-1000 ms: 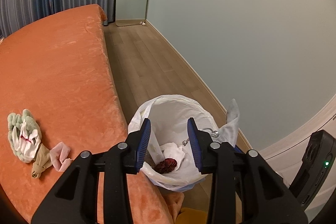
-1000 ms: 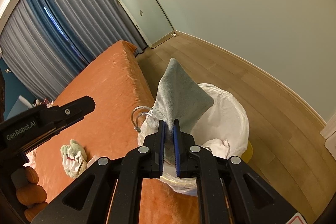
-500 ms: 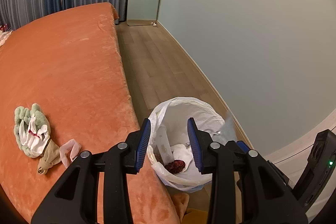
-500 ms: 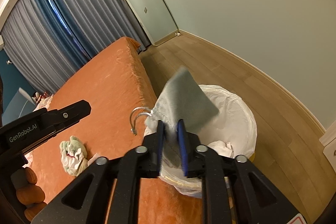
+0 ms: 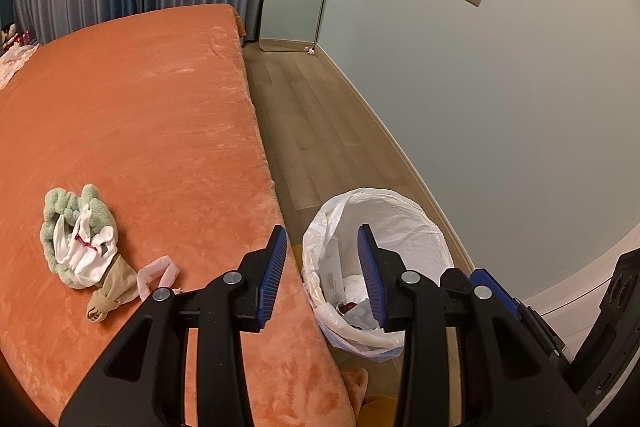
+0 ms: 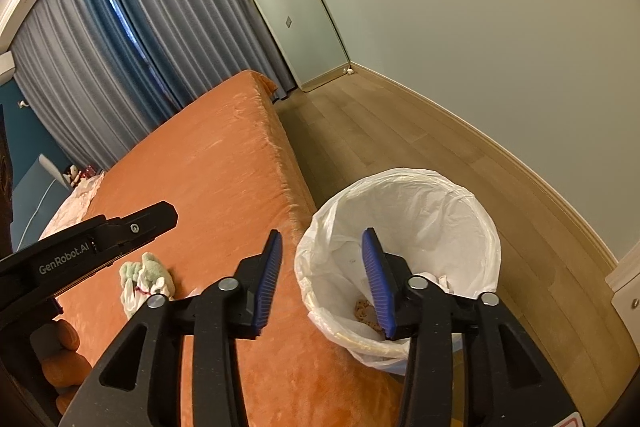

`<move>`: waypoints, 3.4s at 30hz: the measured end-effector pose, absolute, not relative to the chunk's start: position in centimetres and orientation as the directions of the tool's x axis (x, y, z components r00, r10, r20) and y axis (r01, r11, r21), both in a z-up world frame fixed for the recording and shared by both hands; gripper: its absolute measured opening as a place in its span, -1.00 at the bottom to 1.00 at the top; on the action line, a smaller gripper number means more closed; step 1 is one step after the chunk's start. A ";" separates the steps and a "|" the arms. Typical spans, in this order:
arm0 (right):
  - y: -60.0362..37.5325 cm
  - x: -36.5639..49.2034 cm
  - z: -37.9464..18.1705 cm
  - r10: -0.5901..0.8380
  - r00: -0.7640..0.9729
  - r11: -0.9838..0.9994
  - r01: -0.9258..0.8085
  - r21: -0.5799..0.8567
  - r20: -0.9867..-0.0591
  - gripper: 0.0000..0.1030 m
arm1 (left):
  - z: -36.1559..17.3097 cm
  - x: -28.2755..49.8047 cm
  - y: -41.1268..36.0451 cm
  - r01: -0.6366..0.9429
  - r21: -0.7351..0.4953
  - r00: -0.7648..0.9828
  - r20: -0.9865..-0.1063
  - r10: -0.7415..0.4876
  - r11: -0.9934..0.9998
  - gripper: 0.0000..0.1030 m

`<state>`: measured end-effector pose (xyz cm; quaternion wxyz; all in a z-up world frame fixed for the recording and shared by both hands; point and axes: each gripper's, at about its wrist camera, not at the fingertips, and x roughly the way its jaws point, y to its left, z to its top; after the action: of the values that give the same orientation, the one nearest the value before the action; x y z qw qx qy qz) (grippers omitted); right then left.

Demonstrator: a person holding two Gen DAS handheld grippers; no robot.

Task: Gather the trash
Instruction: 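Move both open grippers back over the remaining items on the bed, then grasp the khaki stocking with the left gripper while the right gripper grasps the pink tissue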

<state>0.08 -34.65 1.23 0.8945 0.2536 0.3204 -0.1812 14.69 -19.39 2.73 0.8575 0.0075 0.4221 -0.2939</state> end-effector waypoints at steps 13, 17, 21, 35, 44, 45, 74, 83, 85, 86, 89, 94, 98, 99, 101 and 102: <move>-29.1 1.7 2.3 -0.110 0.733 0.859 0.410 0.308 -0.671 -0.09 | 3.5 15.5 -13.6 0.441 -0.252 0.517 -0.713 -0.473 0.862 -0.26; -27.8 2.5 2.6 -0.095 0.735 0.869 0.390 0.303 -0.672 -0.07 | 3.4 16.1 -11.4 0.408 -0.259 0.530 -0.714 -0.458 0.875 -0.26; -26.5 3.2 2.8 -0.079 0.735 0.883 0.366 0.295 -0.673 -0.06 | 3.3 16.4 -9.5 0.380 -0.265 0.541 -0.713 -0.446 0.886 -0.26; -20.9 6.2 1.9 -0.025 0.716 0.920 0.289 0.264 -0.697 -0.04 | 1.3 18.0 -2.4 0.271 -0.280 0.555 -0.737 -0.387 0.921 -0.25; -18.2 8.2 0.4 0.011 0.692 0.936 0.248 0.251 -0.722 -0.04 | -0.7 19.1 1.8 0.194 -0.278 0.551 -0.762 -0.339 0.941 0.01; -17.9 8.4 0.1 0.015 0.687 0.937 0.245 0.250 -0.727 -0.04 | -1.1 19.2 2.3 0.184 -0.280 0.547 -0.767 -0.335 0.942 0.01; -13.1 17.7 -13.9 0.069 0.464 0.946 0.251 0.206 -0.883 0.19 | -16.1 24.2 7.1 0.006 -0.289 0.311 -0.909 -0.276 0.957 0.49; -14.7 19.6 -16.3 0.079 0.430 0.929 0.297 0.223 -0.900 0.17 | -17.6 26.3 5.1 0.018 -0.306 0.281 -0.912 -0.298 0.952 0.49; -15.1 19.6 -16.6 0.092 0.433 0.925 0.297 0.238 -0.897 0.04 | -17.9 26.8 4.6 0.026 -0.308 0.274 -0.913 -0.303 0.951 0.48; -15.1 19.5 -16.6 0.099 0.435 0.923 0.297 0.246 -0.895 -0.07 | -17.9 26.9 4.5 0.029 -0.310 0.272 -0.912 -0.306 0.950 0.48; -15.3 19.2 -16.6 0.113 0.436 0.919 0.294 0.261 -0.893 -0.41 | -18.2 27.1 3.5 0.051 -0.329 0.261 -0.907 -0.330 0.943 0.31; -15.8 18.6 -16.5 0.141 0.435 0.907 0.302 0.292 -0.889 -0.75 | -18.6 26.6 2.0 0.095 -0.345 0.219 -0.908 -0.358 0.934 -0.14; -16.1 17.2 -15.9 0.147 0.443 0.902 0.307 0.304 -0.885 -0.79 | -17.9 25.1 1.0 0.131 -0.327 0.232 -0.908 -0.350 0.936 -0.24; -16.1 16.8 -15.7 0.147 0.447 0.901 0.308 0.306 -0.882 -0.79 | -17.8 24.8 1.0 0.134 -0.324 0.235 -0.908 -0.348 0.937 -0.25; -16.2 16.2 -15.2 0.147 0.456 0.898 0.310 0.311 -0.878 -0.80 | -17.2 24.1 0.8 0.136 -0.322 0.244 -0.906 -0.346 0.937 -0.26; -16.3 15.8 -14.7 0.147 0.465 0.896 0.311 0.316 -0.873 -0.80 | -16.9 23.9 0.7 0.137 -0.324 0.247 -0.904 -0.349 0.936 -0.26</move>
<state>15.76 -16.32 -14.71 0.8264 0.2223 0.5149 -0.0496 23.85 0.69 -16.89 0.7844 -0.0893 0.5940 -0.1546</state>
